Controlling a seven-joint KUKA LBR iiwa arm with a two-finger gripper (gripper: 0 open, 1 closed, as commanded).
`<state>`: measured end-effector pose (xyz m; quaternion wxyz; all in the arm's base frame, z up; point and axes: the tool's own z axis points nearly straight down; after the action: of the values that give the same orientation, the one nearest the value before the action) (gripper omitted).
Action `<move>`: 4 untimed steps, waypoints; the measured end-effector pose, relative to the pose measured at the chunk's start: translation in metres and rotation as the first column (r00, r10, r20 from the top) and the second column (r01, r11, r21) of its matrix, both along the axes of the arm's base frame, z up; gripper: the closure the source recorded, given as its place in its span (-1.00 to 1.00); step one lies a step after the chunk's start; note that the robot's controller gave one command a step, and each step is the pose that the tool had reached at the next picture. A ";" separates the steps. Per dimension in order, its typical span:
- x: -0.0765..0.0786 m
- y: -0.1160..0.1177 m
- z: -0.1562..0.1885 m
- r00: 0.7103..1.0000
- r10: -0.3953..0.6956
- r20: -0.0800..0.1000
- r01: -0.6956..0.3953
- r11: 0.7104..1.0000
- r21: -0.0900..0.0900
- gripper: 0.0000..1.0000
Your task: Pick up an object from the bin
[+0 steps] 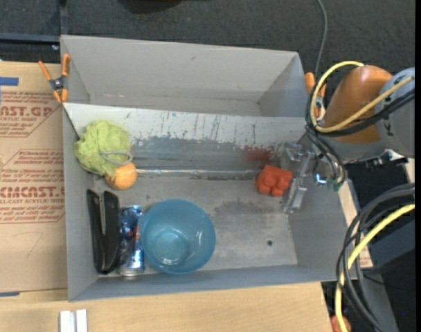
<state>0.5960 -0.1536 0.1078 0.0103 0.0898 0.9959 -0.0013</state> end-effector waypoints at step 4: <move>-0.008 0.000 -0.018 0.997 -0.079 -0.001 0.079 0.997 0.004 1.00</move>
Offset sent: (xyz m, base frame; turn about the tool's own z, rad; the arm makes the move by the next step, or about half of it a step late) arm -0.0058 -0.0029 -0.0378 0.0820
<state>0.5880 -0.1532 0.0894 0.0097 0.1293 0.9916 0.0002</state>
